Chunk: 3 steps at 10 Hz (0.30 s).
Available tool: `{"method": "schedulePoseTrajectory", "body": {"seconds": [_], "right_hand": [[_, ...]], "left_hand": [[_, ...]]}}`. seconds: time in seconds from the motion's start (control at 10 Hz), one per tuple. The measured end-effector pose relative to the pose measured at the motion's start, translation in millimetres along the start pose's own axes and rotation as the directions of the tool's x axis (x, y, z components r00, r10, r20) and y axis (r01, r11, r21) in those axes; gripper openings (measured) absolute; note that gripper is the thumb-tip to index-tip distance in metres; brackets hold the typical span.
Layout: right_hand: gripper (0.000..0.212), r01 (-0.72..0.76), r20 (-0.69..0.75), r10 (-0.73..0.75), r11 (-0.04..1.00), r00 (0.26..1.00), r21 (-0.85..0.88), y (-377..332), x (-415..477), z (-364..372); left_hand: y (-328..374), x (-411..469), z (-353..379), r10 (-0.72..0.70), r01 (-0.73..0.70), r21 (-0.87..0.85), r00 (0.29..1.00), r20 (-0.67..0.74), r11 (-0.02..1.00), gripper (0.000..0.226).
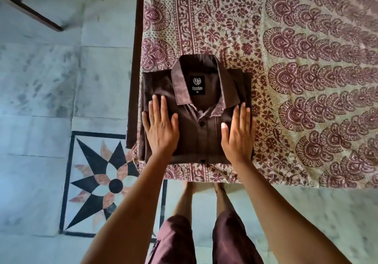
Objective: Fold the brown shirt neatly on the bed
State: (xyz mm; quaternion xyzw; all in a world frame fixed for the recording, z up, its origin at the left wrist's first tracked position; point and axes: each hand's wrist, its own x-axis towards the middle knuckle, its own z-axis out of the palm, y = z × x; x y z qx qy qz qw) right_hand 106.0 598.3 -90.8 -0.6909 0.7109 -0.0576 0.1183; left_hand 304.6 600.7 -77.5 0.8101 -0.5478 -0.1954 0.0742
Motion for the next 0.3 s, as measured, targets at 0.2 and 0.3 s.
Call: {"method": "schedulePoseTrajectory", "body": {"seconds": [0.2, 0.3], "right_hand": [[0.065, 0.027, 0.061, -0.027, 1.000, 0.998, 0.003, 8, 4, 10], [0.067, 0.022, 0.067, -0.033, 0.986, 0.997, 0.165, 7, 3, 1]], "left_hand": [[-41, 6, 4, -0.021, 0.018, 0.143, 0.999, 0.024, 0.990, 0.071], [-50, 1, -9, -0.034, 0.030, 0.127, 0.999, 0.029, 0.991, 0.073]]}}
